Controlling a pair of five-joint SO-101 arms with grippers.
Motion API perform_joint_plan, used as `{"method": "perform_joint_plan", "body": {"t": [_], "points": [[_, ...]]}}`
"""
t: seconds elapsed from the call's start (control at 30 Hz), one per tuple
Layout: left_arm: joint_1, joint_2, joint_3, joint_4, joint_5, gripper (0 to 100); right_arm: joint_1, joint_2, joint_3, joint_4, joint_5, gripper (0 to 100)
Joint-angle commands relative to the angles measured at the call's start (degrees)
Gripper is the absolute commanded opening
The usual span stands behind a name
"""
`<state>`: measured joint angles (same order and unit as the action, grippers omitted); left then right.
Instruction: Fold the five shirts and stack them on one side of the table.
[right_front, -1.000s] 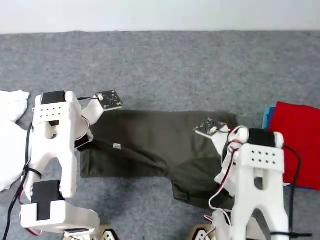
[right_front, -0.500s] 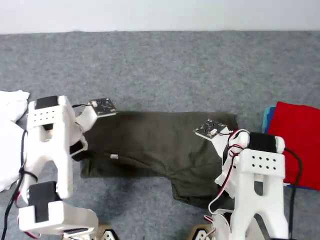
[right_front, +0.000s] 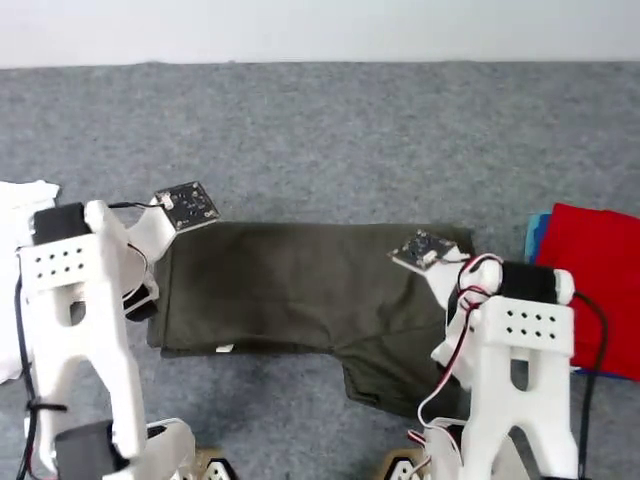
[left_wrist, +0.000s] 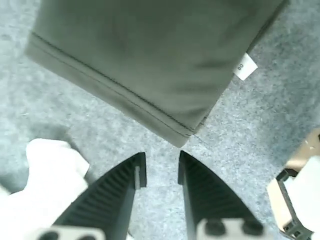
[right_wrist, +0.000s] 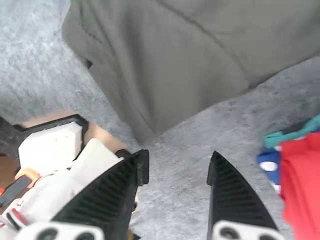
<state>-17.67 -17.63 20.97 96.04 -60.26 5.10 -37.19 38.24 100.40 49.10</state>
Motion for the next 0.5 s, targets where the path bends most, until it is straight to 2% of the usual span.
{"method": "perform_joint_plan", "body": {"t": [0.0, 0.07, 0.17, 0.27, 0.4, 0.47], "points": [[2.02, -4.04, -0.22, -4.4, 6.86, 11, 0.48, -1.8, -5.71, 2.15, 0.18, 19.3], [4.22, -4.92, -0.13, -6.15, 11.96, 8, 2.77, -1.89, -8.35, 2.15, 0.18, 16.9], [9.85, -5.01, -0.13, -6.51, 15.12, 1, 6.55, -1.89, -13.45, 2.15, 0.18, 8.4], [17.41, -5.01, 1.45, -7.03, 19.78, 2, 8.48, -1.89, -18.29, 2.15, 0.18, 1.0], [29.45, -4.92, 5.58, -12.4, 28.04, 2, 9.36, -1.89, -24.7, 2.15, -0.09, 0.9], [35.6, -4.92, 7.52, -15.21, 31.47, 2, 9.54, -1.89, -28.31, 2.15, -2.9, 0.9]]}}
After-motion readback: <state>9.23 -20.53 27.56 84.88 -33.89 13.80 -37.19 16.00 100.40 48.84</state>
